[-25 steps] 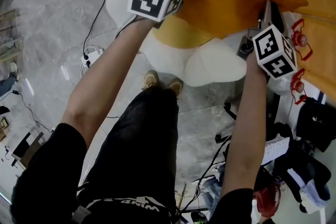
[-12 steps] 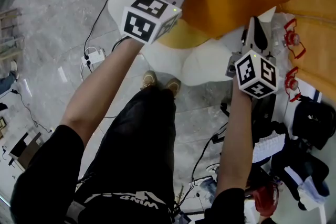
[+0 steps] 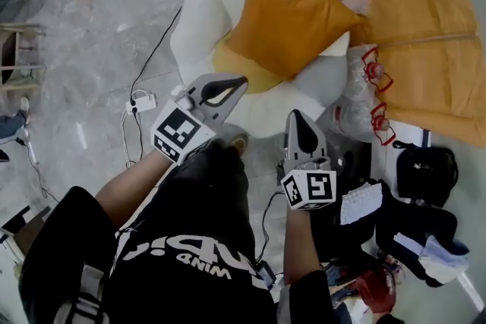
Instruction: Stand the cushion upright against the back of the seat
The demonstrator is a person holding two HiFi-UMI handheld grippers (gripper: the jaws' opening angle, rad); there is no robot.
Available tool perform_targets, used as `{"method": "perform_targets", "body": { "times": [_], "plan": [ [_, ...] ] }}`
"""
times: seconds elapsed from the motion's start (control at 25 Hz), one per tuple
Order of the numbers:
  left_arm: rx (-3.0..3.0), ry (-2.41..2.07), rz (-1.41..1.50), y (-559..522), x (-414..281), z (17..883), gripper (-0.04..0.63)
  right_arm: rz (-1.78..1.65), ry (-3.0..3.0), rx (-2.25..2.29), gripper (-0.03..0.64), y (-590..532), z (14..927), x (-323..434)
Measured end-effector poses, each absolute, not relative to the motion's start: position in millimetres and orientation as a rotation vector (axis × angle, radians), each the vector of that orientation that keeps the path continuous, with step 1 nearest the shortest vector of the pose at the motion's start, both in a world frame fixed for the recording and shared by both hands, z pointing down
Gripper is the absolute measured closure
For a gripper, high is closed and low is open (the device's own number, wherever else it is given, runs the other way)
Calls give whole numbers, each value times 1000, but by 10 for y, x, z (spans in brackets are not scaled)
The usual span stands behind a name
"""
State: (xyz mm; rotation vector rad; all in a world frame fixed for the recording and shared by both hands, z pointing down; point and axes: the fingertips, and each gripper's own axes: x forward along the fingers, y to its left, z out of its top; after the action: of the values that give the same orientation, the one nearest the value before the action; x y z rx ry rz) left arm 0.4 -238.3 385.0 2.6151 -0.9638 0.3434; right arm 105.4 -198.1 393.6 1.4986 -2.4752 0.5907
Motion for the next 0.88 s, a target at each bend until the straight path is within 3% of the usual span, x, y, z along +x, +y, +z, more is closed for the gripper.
{"method": "perform_targets", "body": {
  "times": [0.4,0.88],
  "plan": [
    [2743,-947,270,-1338,-153,2420,588,550,-2607,1568,594,-1110,2686,651],
    [2776,-1028,225,-1112,-332,2022,588,462,-2710,1452,595,-968,2300,309]
  ]
}}
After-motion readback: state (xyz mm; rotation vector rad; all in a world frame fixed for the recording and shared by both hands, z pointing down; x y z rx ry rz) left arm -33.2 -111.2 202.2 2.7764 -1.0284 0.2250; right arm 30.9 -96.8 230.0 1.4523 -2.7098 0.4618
